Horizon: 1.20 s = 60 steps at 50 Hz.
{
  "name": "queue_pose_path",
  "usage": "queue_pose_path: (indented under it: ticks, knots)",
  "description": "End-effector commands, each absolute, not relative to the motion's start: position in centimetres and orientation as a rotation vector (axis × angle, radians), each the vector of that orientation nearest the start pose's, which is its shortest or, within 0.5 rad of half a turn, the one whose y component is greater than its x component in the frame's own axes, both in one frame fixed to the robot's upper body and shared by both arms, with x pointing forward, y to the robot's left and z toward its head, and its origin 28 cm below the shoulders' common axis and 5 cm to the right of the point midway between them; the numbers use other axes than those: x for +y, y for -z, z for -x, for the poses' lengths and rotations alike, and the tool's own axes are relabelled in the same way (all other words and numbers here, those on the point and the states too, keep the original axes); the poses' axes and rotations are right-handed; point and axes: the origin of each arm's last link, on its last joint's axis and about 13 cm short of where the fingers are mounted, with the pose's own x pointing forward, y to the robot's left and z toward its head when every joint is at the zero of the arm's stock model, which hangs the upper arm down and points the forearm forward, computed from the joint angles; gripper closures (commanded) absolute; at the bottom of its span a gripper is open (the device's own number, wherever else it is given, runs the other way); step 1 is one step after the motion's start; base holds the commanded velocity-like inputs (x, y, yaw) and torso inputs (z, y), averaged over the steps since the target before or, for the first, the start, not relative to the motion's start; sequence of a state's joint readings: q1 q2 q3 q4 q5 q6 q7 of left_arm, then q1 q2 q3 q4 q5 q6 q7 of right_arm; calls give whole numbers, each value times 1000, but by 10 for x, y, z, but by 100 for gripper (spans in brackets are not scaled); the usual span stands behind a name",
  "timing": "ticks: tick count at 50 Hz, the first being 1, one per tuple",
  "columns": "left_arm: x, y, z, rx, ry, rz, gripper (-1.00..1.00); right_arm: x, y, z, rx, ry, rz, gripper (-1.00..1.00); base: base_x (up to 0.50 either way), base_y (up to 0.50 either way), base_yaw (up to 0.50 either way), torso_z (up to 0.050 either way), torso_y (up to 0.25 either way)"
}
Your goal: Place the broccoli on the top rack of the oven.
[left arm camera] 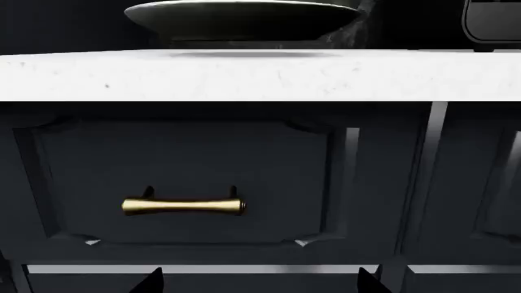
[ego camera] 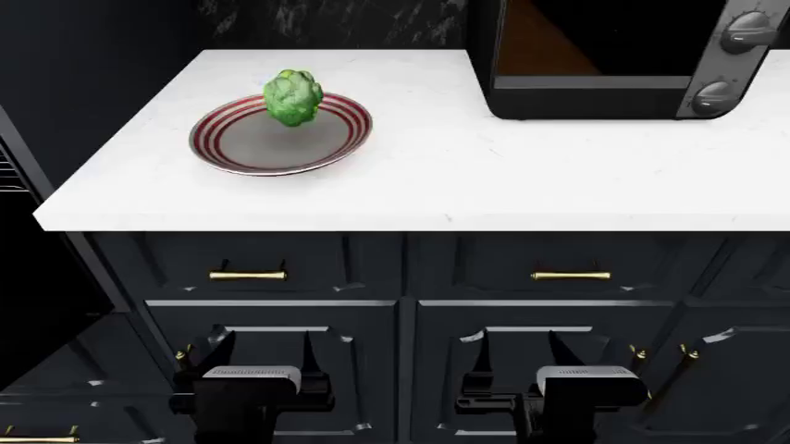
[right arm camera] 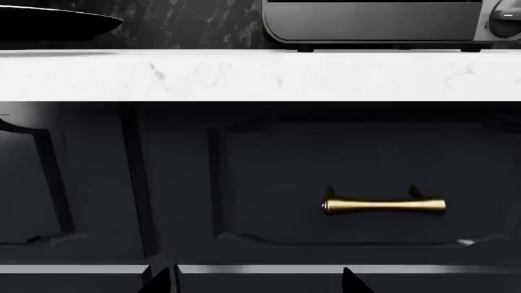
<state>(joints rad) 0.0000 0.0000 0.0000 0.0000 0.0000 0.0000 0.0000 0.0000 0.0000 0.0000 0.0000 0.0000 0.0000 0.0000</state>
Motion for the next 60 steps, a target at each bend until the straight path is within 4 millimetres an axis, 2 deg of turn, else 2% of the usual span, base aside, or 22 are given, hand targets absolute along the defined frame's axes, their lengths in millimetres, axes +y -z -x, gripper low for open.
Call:
queue_pose_path:
  ticks: [1,12,37,46,60]
  knots:
    - [206,-13,-210,2,-2,5,-100,-96,-12,-211,20,6,13,-100,0,0,0,0,0]
    - [206,-14,-208,-8,-14,7,-100,-96,-14,-211,18,13,15,-100,0,16,0,0,0]
    - [206,-14,-208,2,-17,7,-100,-96,-14,-211,6,17,9,-100,0,484,0,0,0]
    - [207,-14,-209,11,-26,20,-100,-96,-14,-211,4,17,6,-100,0,111,0,0,0]
    - [206,-14,-210,9,-13,12,-100,-96,-14,-212,12,18,3,-100,0,0,0,48,0]
